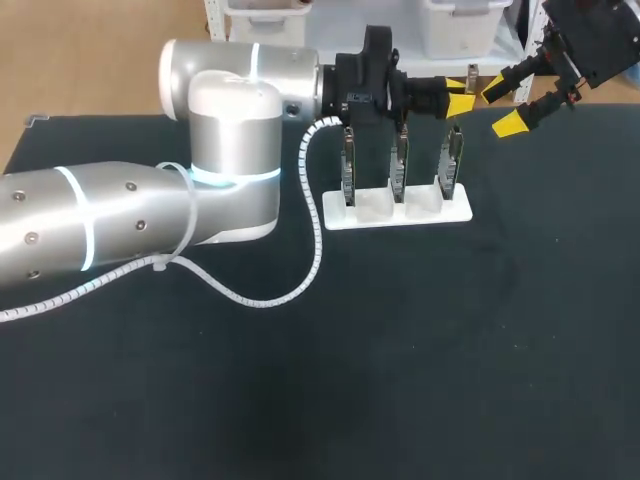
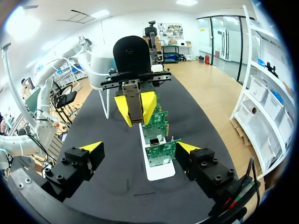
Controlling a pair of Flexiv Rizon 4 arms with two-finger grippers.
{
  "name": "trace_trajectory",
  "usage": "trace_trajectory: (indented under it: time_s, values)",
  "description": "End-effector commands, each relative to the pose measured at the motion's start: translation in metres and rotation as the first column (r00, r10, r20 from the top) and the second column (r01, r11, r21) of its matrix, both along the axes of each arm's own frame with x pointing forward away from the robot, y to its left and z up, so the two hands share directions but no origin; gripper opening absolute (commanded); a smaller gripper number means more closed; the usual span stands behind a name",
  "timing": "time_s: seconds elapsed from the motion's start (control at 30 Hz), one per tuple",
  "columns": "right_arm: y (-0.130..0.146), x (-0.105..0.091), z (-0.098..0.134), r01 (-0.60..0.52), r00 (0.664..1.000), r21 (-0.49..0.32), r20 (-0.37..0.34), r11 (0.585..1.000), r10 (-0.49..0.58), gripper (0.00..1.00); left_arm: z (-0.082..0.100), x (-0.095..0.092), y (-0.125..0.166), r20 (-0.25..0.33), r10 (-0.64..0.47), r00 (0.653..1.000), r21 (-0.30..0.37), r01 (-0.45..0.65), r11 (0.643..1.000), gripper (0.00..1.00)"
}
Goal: Pick up the optical module with the left hand, and insert it into the network port with the right hand.
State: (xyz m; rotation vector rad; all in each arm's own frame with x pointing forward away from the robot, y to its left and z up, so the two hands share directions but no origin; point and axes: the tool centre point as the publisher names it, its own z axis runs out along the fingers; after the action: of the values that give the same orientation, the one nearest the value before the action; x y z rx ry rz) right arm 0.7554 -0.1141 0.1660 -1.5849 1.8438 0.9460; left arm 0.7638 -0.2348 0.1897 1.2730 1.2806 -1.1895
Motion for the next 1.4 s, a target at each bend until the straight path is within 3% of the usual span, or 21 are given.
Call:
trace_trajectory:
  time_s: [0.03,0.27,0.37,0.47,0.77,0.9,1.4]
  values:
    - [0.000,-0.001,0.000,0.003,1.000,-0.001,0.002,1.000,-0.003,1.00,-0.002,0.010,-0.004,-0.006,-0.014,1.000,0.004,0.015,1.000,0.00]
    - [0.000,-0.001,0.000,0.003,1.000,-0.001,0.002,1.000,-0.003,1.00,-0.007,0.014,-0.005,-0.017,-0.016,1.000,0.001,0.016,1.000,0.00]
    - [0.000,-0.001,0.000,0.003,1.000,-0.001,0.002,1.000,-0.003,1.00,-0.013,0.014,-0.004,-0.041,-0.007,0.999,0.054,0.010,0.999,0.00]
    - [0.000,-0.001,0.000,0.003,1.000,-0.001,0.002,1.000,-0.003,1.00,-0.020,0.012,-0.001,-0.053,0.009,0.999,0.019,-0.008,1.000,0.00]
    - [0.000,-0.001,0.000,0.003,1.000,-0.001,0.002,1.000,-0.003,1.00,-0.011,0.011,0.001,-0.024,0.015,1.000,0.006,-0.015,1.000,0.00]
    - [0.000,-0.001,0.000,0.003,1.000,-0.001,0.002,1.000,-0.003,1.00,-0.011,0.010,0.000,-0.031,0.010,0.999,-0.015,-0.011,1.000,0.00]
    - [0.000,-0.001,0.000,0.003,1.000,-0.001,0.002,1.000,-0.003,1.00,-0.014,0.012,0.001,-0.056,-0.004,0.998,0.001,0.004,1.000,0.00]
